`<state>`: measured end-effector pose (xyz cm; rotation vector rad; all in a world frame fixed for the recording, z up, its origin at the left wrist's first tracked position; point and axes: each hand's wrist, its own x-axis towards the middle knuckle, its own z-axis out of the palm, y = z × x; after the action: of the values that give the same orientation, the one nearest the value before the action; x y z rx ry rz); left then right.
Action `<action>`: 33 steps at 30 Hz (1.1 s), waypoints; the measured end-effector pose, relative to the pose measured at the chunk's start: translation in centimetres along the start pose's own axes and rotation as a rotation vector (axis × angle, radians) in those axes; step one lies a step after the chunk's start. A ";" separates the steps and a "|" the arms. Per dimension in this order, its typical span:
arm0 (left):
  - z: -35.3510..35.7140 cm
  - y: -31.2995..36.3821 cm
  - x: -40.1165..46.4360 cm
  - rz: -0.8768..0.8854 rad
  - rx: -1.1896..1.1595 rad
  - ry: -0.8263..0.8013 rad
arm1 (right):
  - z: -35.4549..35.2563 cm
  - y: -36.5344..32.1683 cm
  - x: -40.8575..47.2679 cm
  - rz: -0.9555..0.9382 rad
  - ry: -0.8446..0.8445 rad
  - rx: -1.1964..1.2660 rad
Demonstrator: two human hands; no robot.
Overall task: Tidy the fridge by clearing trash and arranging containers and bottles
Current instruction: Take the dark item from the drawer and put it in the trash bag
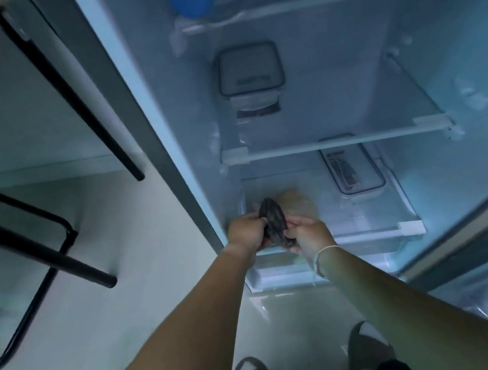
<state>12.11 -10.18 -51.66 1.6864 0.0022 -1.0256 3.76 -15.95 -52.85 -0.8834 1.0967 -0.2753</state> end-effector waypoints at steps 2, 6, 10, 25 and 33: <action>-0.9 0.1 -2.6 0.012 0.026 0.002 | 0.3 0.0 -2.5 -0.010 -0.016 -0.025; -3.5 -0.3 -6.9 0.030 0.042 -0.003 | 1.3 0.9 -6.5 -0.030 -0.050 -0.115; -7.1 -1.7 -10.4 0.035 0.031 0.018 | 3.5 2.6 -10.3 -0.051 -0.093 -0.211; -24.3 -8.8 -18.3 -0.006 -0.172 0.251 | 15.5 12.6 -19.5 0.040 -0.391 -0.351; -30.2 -13.6 -21.4 -0.081 -0.263 0.366 | 19.9 19.2 -21.5 0.097 -0.471 -0.524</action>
<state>10.84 29.08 -48.65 1.6165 0.4291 -0.7261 6.71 18.81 -49.63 -1.2755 0.7698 0.3089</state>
